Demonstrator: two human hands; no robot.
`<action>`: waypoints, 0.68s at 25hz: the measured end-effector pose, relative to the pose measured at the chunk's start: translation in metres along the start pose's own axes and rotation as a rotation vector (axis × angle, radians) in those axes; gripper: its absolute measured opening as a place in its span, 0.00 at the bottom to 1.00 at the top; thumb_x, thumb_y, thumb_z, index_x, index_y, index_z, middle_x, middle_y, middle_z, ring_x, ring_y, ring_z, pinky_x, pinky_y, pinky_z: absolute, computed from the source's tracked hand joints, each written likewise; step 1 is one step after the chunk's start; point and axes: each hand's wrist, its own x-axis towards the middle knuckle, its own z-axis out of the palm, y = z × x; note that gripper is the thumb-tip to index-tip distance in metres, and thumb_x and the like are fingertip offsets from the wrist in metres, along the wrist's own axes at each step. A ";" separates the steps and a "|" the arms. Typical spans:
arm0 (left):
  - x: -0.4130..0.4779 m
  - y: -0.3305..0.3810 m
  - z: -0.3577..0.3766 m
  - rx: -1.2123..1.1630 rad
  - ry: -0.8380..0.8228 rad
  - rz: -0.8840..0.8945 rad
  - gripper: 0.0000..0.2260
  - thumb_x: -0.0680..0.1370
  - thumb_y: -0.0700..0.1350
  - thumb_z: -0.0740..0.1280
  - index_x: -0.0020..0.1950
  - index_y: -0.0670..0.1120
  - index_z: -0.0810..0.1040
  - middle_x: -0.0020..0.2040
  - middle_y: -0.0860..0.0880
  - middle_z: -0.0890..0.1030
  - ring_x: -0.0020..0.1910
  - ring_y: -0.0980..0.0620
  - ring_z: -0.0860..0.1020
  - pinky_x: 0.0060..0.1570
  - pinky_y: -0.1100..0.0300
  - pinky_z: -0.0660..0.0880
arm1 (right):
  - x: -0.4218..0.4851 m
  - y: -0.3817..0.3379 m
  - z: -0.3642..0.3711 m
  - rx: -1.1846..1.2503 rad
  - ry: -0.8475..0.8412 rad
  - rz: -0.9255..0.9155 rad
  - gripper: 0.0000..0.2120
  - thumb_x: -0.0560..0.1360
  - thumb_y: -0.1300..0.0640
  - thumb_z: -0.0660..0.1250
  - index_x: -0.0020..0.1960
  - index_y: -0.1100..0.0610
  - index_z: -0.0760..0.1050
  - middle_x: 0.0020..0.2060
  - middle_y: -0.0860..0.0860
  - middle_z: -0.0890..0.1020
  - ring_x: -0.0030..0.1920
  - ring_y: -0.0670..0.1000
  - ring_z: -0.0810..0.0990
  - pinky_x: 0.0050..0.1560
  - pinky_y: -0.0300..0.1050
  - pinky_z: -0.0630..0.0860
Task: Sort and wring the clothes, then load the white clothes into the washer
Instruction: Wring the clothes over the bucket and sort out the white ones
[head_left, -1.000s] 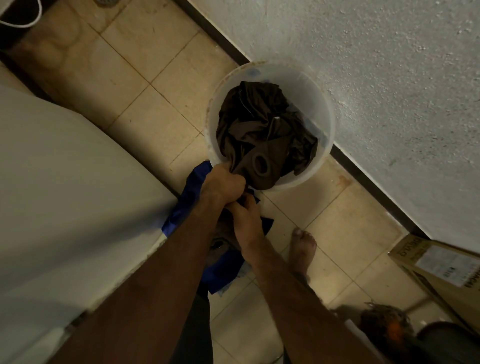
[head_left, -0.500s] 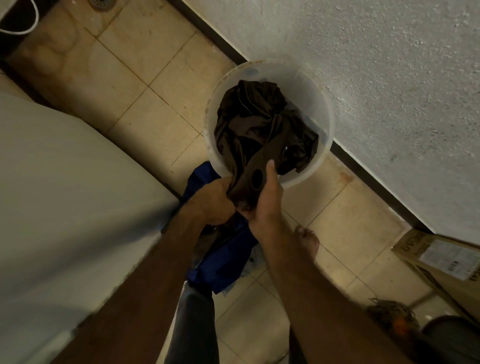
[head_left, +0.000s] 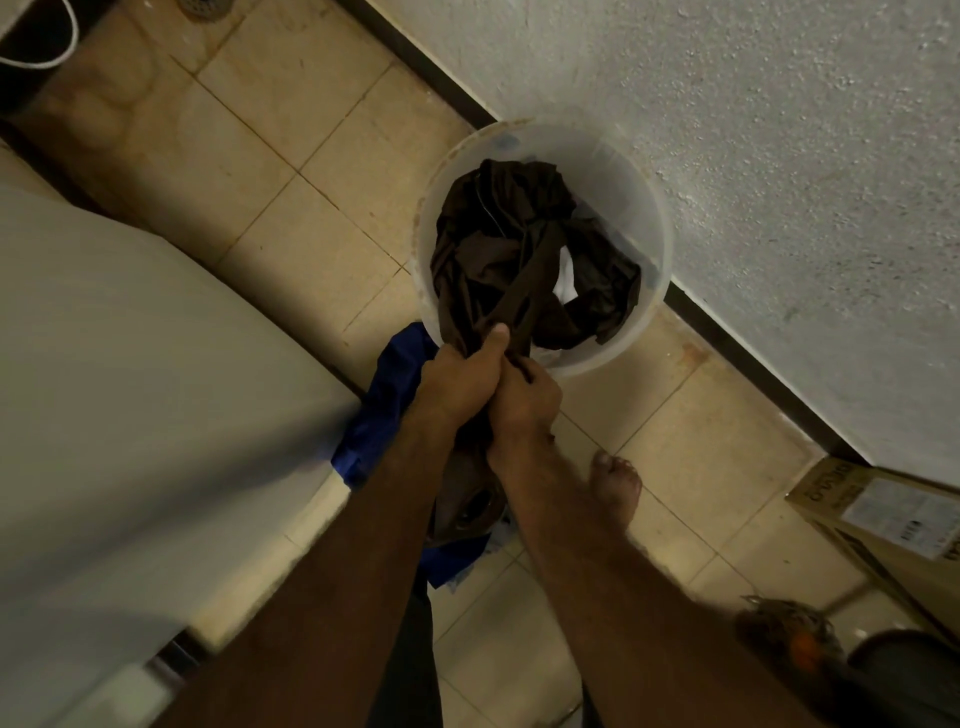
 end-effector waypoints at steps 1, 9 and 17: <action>0.001 0.004 0.001 0.000 0.039 0.003 0.53 0.55 0.77 0.68 0.73 0.50 0.69 0.68 0.46 0.76 0.64 0.42 0.77 0.64 0.43 0.75 | -0.002 0.001 -0.001 -0.028 0.010 -0.016 0.06 0.77 0.61 0.70 0.51 0.59 0.84 0.44 0.55 0.87 0.44 0.54 0.87 0.45 0.49 0.85; -0.004 0.036 -0.003 0.107 0.112 -0.006 0.27 0.71 0.44 0.72 0.70 0.43 0.74 0.63 0.42 0.80 0.59 0.40 0.79 0.62 0.47 0.77 | -0.027 0.008 -0.007 -0.089 -0.052 -0.003 0.13 0.77 0.55 0.66 0.36 0.53 0.82 0.37 0.55 0.83 0.42 0.56 0.81 0.45 0.52 0.78; -0.037 0.019 -0.018 0.469 0.019 0.185 0.15 0.72 0.49 0.67 0.56 0.46 0.81 0.48 0.44 0.83 0.46 0.43 0.82 0.51 0.45 0.82 | -0.002 -0.014 0.008 0.036 -0.032 0.178 0.42 0.62 0.30 0.76 0.66 0.55 0.77 0.58 0.53 0.84 0.56 0.56 0.84 0.60 0.57 0.81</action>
